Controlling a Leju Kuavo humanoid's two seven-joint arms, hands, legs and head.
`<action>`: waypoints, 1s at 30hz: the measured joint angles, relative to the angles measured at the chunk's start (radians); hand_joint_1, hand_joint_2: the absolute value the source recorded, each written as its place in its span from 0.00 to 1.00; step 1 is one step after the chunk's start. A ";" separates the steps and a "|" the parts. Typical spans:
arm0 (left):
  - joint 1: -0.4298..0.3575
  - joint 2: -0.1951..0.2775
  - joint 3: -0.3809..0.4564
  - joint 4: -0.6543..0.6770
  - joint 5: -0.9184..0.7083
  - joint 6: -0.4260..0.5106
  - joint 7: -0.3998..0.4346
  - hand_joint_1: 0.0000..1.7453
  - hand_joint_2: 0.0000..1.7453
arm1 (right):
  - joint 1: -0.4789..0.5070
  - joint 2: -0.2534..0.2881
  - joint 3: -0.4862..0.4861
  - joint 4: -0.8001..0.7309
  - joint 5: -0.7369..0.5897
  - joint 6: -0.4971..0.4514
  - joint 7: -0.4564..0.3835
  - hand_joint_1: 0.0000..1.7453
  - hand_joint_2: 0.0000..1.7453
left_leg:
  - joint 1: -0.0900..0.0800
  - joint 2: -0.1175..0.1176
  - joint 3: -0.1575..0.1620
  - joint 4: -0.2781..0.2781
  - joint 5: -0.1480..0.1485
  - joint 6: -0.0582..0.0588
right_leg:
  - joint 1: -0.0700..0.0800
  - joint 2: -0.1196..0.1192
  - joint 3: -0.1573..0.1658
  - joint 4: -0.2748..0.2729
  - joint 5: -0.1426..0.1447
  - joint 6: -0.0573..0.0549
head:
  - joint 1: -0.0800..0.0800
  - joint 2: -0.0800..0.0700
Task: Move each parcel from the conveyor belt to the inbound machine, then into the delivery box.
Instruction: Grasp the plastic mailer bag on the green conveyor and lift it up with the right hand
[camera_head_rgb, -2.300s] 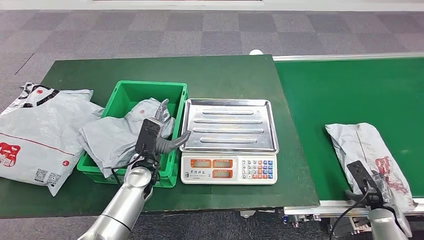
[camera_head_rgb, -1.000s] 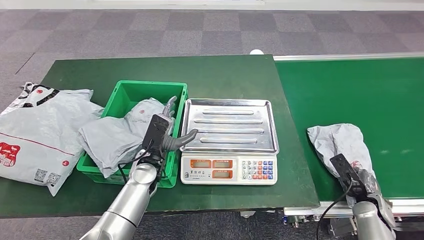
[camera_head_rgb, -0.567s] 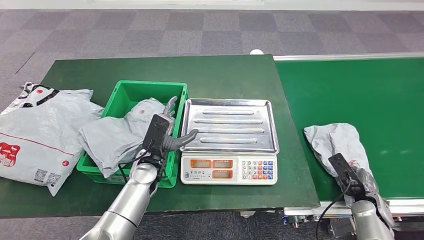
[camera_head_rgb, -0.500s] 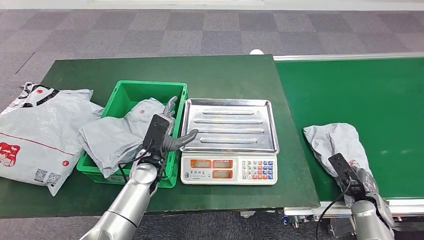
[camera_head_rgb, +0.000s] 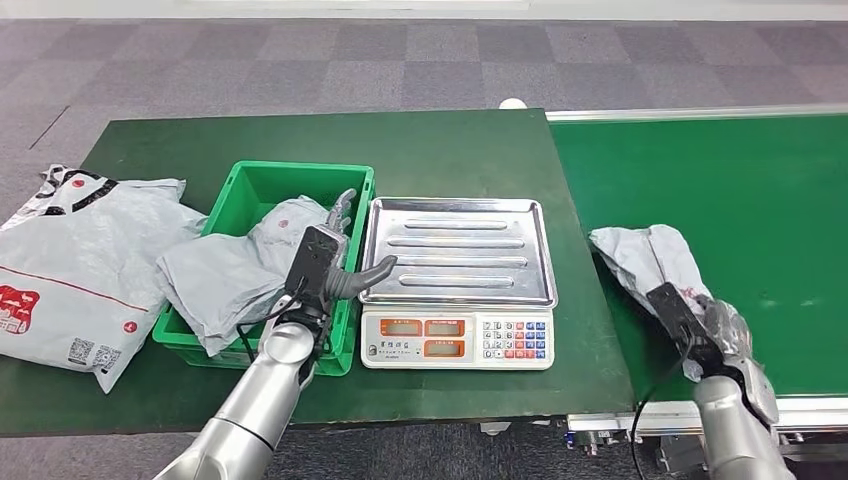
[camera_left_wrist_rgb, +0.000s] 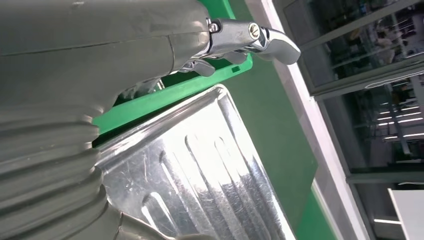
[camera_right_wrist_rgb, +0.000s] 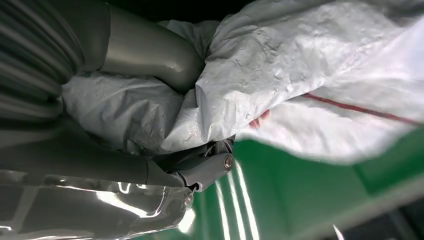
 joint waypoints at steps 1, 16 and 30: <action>-0.004 -0.001 0.000 0.006 0.003 0.000 -0.006 0.00 1.00 | -0.021 0.004 0.027 -0.009 0.006 -0.023 0.004 1.00 1.00 | 0.000 0.001 0.000 0.000 0.000 0.000 | 0.000 0.001 0.000 0.000 0.000 0.000 | 0.000 0.000; -0.092 -0.016 0.000 0.153 0.060 0.011 -0.085 0.00 1.00 | -0.311 0.008 0.296 -0.042 0.076 -0.251 0.147 1.00 1.00 | -0.001 0.001 -0.001 0.000 0.003 0.001 | -0.002 0.001 -0.003 0.001 0.002 0.001 | 0.000 0.000; -0.104 -0.016 -0.002 0.200 0.085 0.020 -0.088 0.00 1.00 | -0.424 0.002 0.367 -0.008 0.054 -0.254 0.142 1.00 1.00 | -0.002 0.000 -0.001 0.000 0.003 0.001 | -0.002 0.000 -0.003 0.001 0.002 0.001 | 0.000 0.000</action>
